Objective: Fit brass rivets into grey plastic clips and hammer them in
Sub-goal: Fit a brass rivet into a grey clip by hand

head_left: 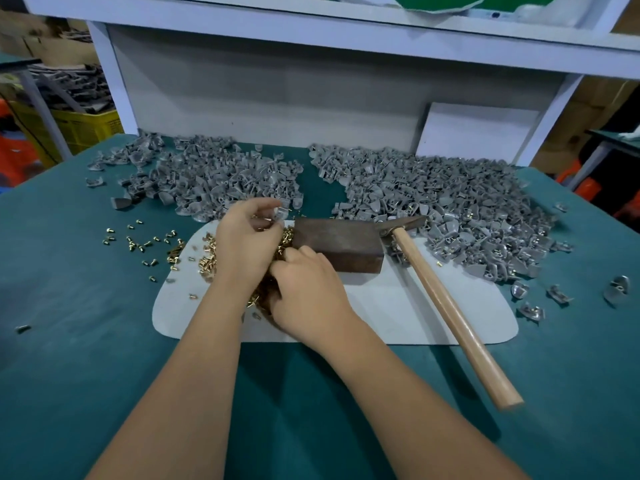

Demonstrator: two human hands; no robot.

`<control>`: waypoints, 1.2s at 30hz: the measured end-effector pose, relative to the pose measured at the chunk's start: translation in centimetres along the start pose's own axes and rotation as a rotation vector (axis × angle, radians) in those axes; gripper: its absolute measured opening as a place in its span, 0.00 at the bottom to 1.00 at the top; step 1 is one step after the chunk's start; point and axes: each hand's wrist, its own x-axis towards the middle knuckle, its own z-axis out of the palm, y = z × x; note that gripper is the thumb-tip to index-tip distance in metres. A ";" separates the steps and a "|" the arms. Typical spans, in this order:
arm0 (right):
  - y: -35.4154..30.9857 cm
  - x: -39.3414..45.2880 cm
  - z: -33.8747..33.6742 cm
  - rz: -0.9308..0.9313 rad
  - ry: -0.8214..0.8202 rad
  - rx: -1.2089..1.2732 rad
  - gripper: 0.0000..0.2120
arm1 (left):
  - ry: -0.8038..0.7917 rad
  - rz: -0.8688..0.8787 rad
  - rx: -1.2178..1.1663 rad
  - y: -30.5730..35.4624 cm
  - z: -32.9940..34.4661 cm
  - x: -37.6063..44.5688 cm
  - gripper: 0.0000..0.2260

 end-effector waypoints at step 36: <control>7.5 0.7 -2.0 0.497 0.520 0.508 0.06 | -0.363 0.012 -0.066 1.8 1.9 -1.2 0.10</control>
